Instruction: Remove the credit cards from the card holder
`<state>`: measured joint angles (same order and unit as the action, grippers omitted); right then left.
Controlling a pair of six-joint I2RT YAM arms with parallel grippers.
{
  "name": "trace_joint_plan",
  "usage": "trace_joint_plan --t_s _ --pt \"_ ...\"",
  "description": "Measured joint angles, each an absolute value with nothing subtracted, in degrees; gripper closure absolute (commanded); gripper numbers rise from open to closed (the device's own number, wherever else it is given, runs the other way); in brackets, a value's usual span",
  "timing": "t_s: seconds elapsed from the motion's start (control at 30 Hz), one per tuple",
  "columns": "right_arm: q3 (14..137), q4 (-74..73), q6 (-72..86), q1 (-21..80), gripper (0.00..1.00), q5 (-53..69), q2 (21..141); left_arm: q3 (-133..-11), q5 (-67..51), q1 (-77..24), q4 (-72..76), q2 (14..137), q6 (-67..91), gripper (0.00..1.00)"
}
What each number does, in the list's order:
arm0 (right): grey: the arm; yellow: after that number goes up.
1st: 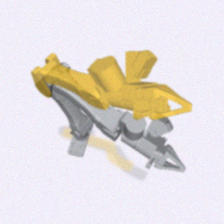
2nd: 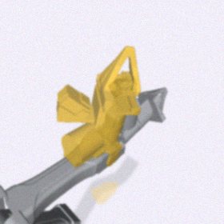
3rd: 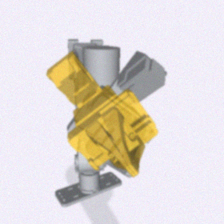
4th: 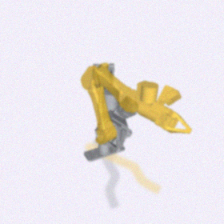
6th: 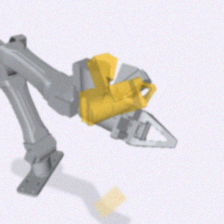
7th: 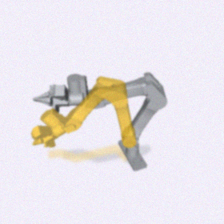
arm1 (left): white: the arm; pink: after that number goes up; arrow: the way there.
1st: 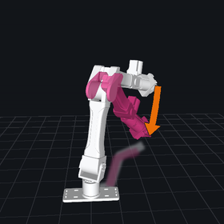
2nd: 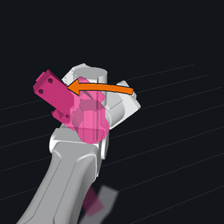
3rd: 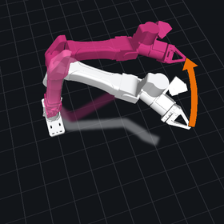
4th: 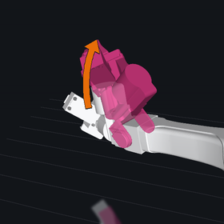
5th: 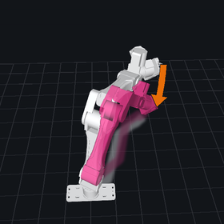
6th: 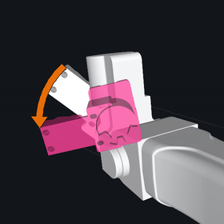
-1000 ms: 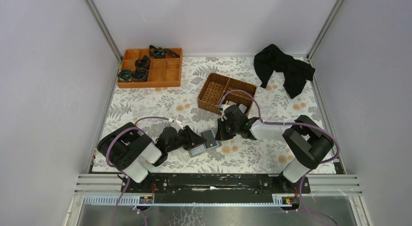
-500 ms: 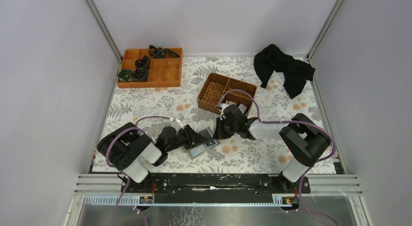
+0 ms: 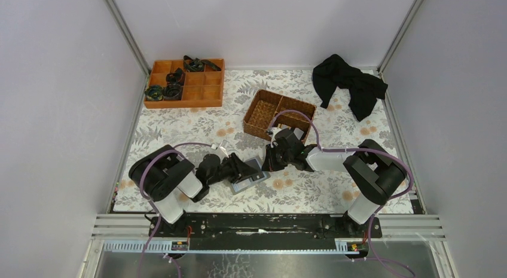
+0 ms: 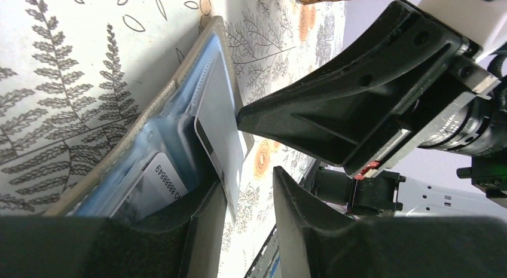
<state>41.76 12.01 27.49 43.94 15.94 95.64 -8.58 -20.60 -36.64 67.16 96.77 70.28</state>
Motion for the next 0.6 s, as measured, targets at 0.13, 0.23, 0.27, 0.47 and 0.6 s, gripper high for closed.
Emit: trace_joint_plan --t_s 0.13,0.23,0.27,0.47,0.6 --pt "41.8 12.0 27.5 43.9 1.00 16.0 95.6 -9.4 -20.6 -36.6 67.8 98.8 71.3 0.61" --pt "41.8 12.0 27.5 43.9 1.00 16.0 95.6 -9.8 -20.7 -36.6 68.4 99.5 71.8 0.65" --pt "41.8 12.0 27.5 43.9 1.00 16.0 95.7 -9.8 -20.7 -36.6 68.4 99.5 72.0 0.66" --pt "41.3 13.1 28.0 44.3 1.00 16.0 95.7 -8.8 -22.1 -35.1 67.9 97.4 72.4 0.64" --pt "41.2 14.0 28.6 44.7 1.00 16.2 96.0 -8.2 -22.6 -34.5 65.5 92.7 72.1 0.64"
